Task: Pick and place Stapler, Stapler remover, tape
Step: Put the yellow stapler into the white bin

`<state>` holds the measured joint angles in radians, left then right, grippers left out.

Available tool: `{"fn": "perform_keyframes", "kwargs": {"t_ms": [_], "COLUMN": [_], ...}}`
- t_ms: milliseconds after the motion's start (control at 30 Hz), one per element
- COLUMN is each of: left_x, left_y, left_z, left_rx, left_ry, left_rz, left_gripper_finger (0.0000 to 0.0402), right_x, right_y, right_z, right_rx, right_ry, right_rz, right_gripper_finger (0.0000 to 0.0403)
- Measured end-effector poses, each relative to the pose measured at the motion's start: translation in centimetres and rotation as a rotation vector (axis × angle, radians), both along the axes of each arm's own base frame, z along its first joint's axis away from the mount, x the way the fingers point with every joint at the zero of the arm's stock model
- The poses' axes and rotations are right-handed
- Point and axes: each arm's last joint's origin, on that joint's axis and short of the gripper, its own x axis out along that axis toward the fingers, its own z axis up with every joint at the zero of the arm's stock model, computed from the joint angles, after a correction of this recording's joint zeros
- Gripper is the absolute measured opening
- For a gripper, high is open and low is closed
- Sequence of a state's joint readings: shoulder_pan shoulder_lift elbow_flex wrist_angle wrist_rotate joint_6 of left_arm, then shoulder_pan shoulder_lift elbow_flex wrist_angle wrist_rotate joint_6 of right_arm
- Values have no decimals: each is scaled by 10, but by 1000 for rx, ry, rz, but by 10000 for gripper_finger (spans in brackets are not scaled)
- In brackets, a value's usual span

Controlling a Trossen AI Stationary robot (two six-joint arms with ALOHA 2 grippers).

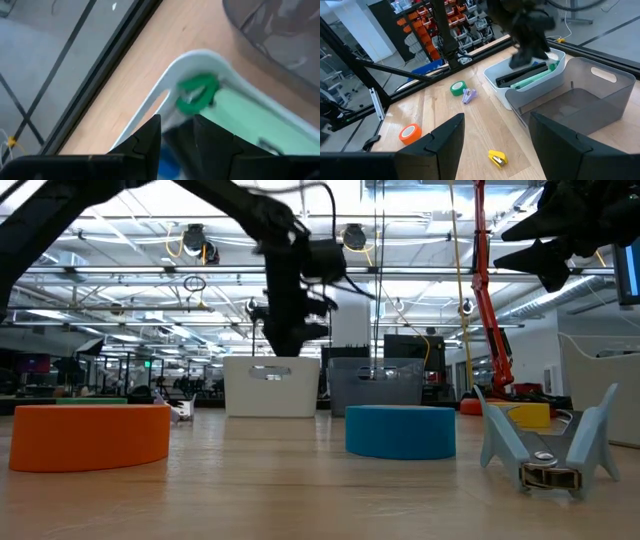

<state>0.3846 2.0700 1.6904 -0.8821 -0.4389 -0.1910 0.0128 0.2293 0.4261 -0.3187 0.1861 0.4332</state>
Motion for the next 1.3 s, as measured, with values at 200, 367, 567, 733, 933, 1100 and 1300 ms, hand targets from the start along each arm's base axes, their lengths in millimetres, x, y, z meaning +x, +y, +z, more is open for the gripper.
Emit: {"fn": "perform_keyframes", "kwargs": {"t_ms": [200, 367, 567, 733, 933, 1100, 1300], "left_x": [-14, -4, 28, 54, 72, 79, 86], "left_y": [-30, -79, -135, -163, -175, -178, -181], "left_z": [58, 82, 80, 55, 12, -8, -27], "left_rx": [-128, -290, -314, -299, -285, -286, -280], "left_ry": [-146, -287, -422, -466, -391, -370, -360], "left_rz": [-27, -297, -591, -681, -691, -671, -651], "left_gripper_finger": [120, 120, 120, 120, 120, 120, 153], "right_x": [0, 0, 0, 0, 0, 0, 0], "right_y": [0, 0, 0, 0, 0, 0, 0], "right_z": [0, 0, 0, 0, 0, -1, -1], "right_rx": [-2, -23, -29, -32, -27, -28, -31], "right_ry": [0, 3, 5, 6, 8, 10, 13], "right_rz": [0, 3, 6, 6, 11, 12, 12], "right_gripper_finger": [212, 212, 212, 212, 212, 212, 212]}}
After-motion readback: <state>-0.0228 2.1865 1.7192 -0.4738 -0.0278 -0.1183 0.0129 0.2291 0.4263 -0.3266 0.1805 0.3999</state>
